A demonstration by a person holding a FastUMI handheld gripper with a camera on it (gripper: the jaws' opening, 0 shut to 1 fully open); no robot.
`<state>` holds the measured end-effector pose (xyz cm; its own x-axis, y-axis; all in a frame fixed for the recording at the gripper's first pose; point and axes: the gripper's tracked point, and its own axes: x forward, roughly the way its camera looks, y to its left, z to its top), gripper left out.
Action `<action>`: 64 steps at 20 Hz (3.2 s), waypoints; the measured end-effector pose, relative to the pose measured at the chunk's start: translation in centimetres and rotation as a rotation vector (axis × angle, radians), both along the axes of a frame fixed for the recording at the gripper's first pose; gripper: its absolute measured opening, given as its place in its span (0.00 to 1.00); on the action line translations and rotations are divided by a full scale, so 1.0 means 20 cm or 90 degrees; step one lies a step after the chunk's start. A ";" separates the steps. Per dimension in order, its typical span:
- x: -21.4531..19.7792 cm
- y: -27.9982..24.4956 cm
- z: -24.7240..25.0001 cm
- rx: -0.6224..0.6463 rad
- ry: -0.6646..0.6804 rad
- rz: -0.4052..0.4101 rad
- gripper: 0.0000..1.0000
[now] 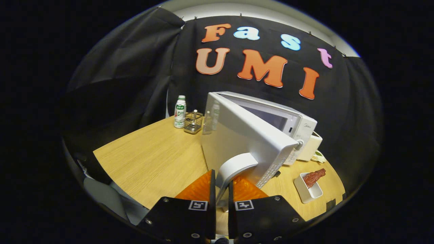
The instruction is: Open the microwave, put the food inside, and close the microwave door.
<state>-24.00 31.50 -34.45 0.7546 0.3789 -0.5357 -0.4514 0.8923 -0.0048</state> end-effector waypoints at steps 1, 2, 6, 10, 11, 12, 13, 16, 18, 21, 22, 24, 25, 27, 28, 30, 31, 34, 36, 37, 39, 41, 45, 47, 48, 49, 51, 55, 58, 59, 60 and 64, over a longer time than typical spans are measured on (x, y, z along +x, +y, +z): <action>-0.04 0.03 0.01 0.002 0.011 0.011 0.15; -0.06 0.05 0.01 0.003 0.024 0.011 0.15; -0.20 0.18 0.05 -0.004 0.050 0.076 0.14; -0.39 0.31 0.06 -0.003 0.072 0.181 0.14; -0.43 0.32 0.08 0.005 0.071 0.198 0.14; -0.44 0.32 0.11 0.013 0.071 0.211 0.14; -0.47 0.32 0.12 0.024 0.079 0.228 0.14; -0.50 0.31 0.19 0.046 0.101 0.261 0.17; -0.47 0.24 0.23 0.047 0.099 0.255 0.19; -0.38 0.07 0.27 0.045 0.103 0.217 0.25; -0.33 0.01 0.28 0.049 0.106 0.201 0.27; -0.22 -0.12 0.28 0.045 0.105 0.169 0.33; -0.16 -0.20 0.26 0.036 0.108 0.153 0.37; -0.07 -0.36 0.18 0.024 0.129 0.123 0.43; -0.02 -0.45 0.15 0.022 0.138 0.106 0.45; 0.09 -0.60 0.10 0.018 0.152 0.075 0.51; 0.15 -0.68 0.08 0.020 0.160 0.059 0.56; 0.32 -0.95 -0.02 0.012 0.181 0.011 0.68; 0.44 -1.12 -0.08 -0.002 0.184 -0.005 0.71; 0.48 -1.18 -0.11 0.002 0.195 -0.009 0.72; 0.55 -1.30 -0.17 0.025 0.223 -0.023 0.76; 0.62 -1.41 -0.25 0.039 0.241 -0.046 0.84; 0.71 -1.60 -0.43 0.068 0.303 -0.082 0.95; 0.76 -1.69 -0.51 0.069 0.326 -0.096 0.96; 0.78 -1.72 -0.54 0.073 0.334 -0.095 0.96; 0.79 -1.74 -0.57 0.079 0.341 -0.089 0.96; 0.82 -1.76 -0.63 0.088 0.373 -0.063 0.97; 0.82 -1.78 -0.79 0.118 0.468 -0.019 0.98; 0.87 -1.77 -0.89 0.168 0.522 -0.025 0.97; 0.88 -1.76 -0.91 0.186 0.535 -0.034 0.93; 0.89 -1.73 -0.92 0.220 0.556 -0.039 0.90; 0.88 -1.66 -0.96 0.292 0.624 -0.038 0.60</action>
